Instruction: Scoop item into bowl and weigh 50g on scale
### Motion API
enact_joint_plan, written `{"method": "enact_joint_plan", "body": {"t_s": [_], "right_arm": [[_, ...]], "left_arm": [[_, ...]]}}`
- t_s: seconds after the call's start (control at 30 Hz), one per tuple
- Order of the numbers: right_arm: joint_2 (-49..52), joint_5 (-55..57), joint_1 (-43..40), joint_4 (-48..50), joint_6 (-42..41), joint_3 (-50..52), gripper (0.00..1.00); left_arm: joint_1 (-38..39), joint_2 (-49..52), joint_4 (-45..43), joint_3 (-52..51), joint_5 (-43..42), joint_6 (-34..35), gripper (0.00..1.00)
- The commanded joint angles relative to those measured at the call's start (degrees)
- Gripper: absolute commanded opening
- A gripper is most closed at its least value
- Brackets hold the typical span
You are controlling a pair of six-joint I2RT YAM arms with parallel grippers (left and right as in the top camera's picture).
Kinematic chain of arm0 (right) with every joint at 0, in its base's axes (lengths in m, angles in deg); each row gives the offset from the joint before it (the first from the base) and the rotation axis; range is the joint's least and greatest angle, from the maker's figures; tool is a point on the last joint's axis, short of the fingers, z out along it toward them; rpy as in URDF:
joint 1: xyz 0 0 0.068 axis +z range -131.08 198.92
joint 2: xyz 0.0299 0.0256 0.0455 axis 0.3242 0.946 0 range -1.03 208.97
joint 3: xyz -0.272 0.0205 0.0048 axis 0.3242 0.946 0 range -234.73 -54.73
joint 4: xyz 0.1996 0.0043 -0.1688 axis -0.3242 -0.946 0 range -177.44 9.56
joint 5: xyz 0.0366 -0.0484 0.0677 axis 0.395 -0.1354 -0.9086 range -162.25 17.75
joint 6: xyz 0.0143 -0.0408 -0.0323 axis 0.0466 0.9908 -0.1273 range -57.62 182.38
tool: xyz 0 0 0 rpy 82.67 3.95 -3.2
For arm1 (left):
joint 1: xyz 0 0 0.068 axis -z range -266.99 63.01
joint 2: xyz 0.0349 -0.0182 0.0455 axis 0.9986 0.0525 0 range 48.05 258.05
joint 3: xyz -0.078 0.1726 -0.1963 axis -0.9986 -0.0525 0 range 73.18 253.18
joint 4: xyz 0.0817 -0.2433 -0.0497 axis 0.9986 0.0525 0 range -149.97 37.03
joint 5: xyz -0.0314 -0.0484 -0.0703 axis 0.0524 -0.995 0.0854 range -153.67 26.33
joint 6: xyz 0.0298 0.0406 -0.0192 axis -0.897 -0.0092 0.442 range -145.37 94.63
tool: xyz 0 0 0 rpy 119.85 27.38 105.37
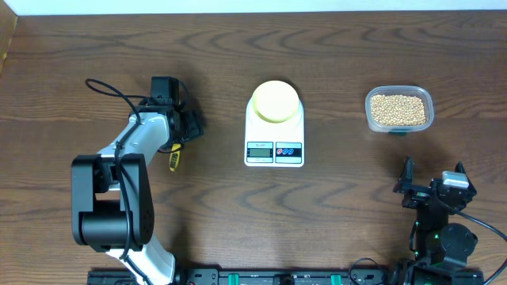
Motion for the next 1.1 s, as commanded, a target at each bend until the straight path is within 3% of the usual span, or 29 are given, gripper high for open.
{"method": "enact_joint_plan", "body": {"t_s": [0.0, 0.2, 0.37, 0.73, 0.77, 0.87, 0.93, 1.07], "right_arm": [[-0.1, 0.3, 0.2, -0.3, -0.7, 0.0, 0.99], [-0.1, 0.3, 0.2, -0.3, -0.7, 0.0, 0.99], [-0.1, 0.3, 0.2, -0.3, -0.7, 0.0, 0.99], [-0.1, 0.3, 0.2, -0.3, -0.7, 0.0, 0.99], [-0.1, 0.3, 0.2, -0.3, -0.7, 0.0, 0.99], [-0.1, 0.3, 0.2, -0.3, -0.7, 0.0, 0.99], [-0.1, 0.3, 0.2, -0.3, -0.7, 0.0, 0.99], [-0.1, 0.3, 0.2, -0.3, -0.7, 0.0, 0.99]], "left_arm": [[-0.2, 1.7, 1.4, -1.4, 0.0, -0.1, 0.61], [-0.2, 1.7, 2.7, -1.4, 0.0, -0.1, 0.65], [-0.2, 1.7, 2.6, -1.4, 0.0, -0.1, 0.87], [-0.2, 1.7, 2.7, -1.4, 0.0, -11.1, 0.9], [-0.2, 1.7, 2.8, -1.4, 0.0, -11.1, 0.86], [-0.2, 1.7, 2.8, -1.4, 0.0, -13.6, 0.48], [-0.2, 1.7, 3.2, -1.4, 0.0, -15.2, 0.39], [-0.2, 1.7, 3.6, -1.4, -1.3, -14.9, 0.39]]}}
